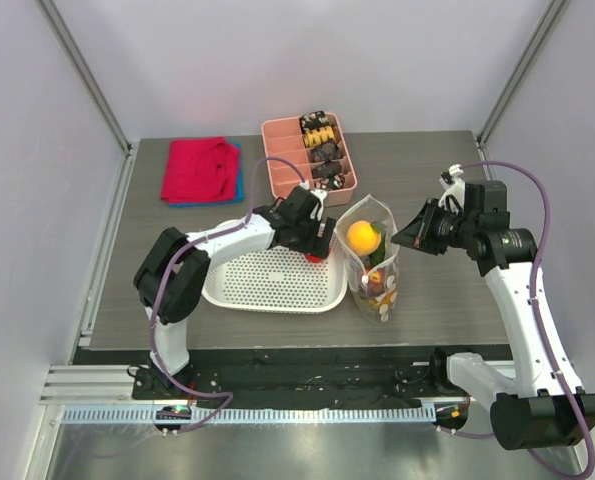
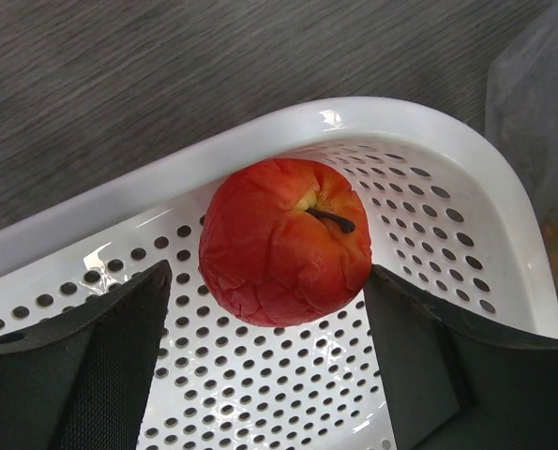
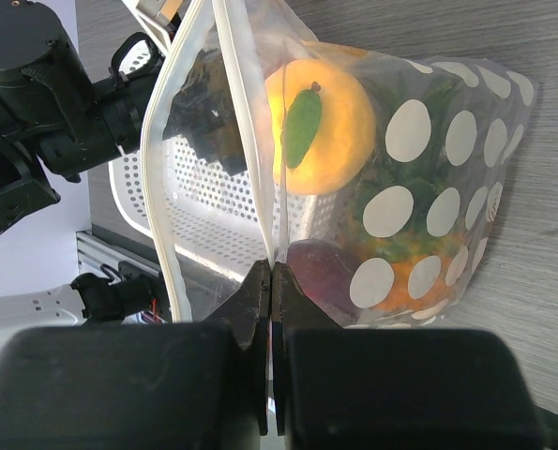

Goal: Place the food in the zip-top bag and seal the zipper
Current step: Pick up the fake fruit from the bin.

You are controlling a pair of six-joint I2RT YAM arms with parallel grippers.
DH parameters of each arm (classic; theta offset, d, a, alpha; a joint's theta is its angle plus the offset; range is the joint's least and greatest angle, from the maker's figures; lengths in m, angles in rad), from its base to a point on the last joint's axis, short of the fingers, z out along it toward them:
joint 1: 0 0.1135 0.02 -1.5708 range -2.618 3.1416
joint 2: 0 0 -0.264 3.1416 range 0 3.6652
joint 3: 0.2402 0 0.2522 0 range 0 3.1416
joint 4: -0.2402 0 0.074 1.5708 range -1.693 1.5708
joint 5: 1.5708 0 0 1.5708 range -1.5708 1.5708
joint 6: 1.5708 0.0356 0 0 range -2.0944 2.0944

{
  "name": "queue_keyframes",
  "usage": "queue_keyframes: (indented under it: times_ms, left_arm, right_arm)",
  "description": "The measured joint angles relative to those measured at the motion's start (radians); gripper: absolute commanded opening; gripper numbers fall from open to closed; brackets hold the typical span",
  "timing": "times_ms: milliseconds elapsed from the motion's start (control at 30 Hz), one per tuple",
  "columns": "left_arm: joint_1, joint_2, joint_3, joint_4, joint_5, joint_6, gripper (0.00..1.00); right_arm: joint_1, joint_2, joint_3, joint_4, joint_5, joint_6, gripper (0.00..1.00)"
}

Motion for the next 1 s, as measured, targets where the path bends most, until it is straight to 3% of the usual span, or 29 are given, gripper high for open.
queue_keyframes:
  times_ms: [167, 400, 633, 800, 1000]
  left_arm:
    - [-0.001, 0.006, 0.0, 0.009, -0.011, 0.006, 0.71]
    - [-0.002, 0.006, 0.0, 0.028, 0.019, 0.026, 0.51]
    - [-0.005, -0.026, 0.008, -0.006, 0.072, 0.04, 0.49]
    - [-0.005, -0.216, -0.003, -0.069, 0.087, 0.068, 0.49]
    - [-0.005, -0.364, 0.196, -0.111, 0.135, 0.08, 0.52]
  right_arm:
    - [0.0, 0.0, 0.0, 0.0, -0.002, -0.003, 0.01]
    - [0.0, 0.0, 0.0, 0.0, -0.003, -0.003, 0.01]
    - [0.0, 0.002, 0.0, 0.0, -0.004, -0.011, 0.01]
    - [0.0, 0.005, 0.0, -0.001, -0.008, -0.023, 0.01]
    - [0.0, 0.005, 0.0, -0.001, -0.014, -0.029, 0.01]
